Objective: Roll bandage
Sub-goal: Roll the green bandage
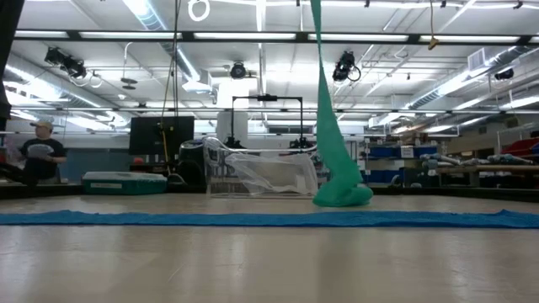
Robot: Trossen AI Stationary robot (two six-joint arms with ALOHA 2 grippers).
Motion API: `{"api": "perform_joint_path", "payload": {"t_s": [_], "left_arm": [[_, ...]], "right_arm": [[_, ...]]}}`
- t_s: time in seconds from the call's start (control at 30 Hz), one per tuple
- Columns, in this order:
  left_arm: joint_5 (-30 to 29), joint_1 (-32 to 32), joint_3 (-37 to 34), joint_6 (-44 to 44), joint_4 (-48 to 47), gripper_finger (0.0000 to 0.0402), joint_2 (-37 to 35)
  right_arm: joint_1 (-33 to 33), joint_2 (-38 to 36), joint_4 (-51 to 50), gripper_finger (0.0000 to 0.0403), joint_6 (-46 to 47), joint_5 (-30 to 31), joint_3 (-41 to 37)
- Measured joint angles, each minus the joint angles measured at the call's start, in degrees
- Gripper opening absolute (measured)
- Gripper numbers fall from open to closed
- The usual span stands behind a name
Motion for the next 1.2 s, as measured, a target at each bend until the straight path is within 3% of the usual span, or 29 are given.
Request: {"api": "perform_joint_path", "payload": {"t_s": [0.47, 0.67, 1.2], "left_arm": [[0.44, 1.38, 0.00, -5.92, 0.43, 0.0010, 0.00], [0.29, 1.38, 0.00, -8.28, 0.54, 0.0010, 0.00], [1.58, 1.38, 0.00, -16.41, -0.90, 0.0011, 0.02]], "right_arm": [[6.78, 3.47, 0.64, 0.0092, -10.05, 5.84, -0.04], [7.55, 3.48, -3.70, 0.0090, -12.76, 10.41, -0.04], [7.66, 4.73, -3.07, 0.0089, -14.79, 9.56, -0.02]]}}
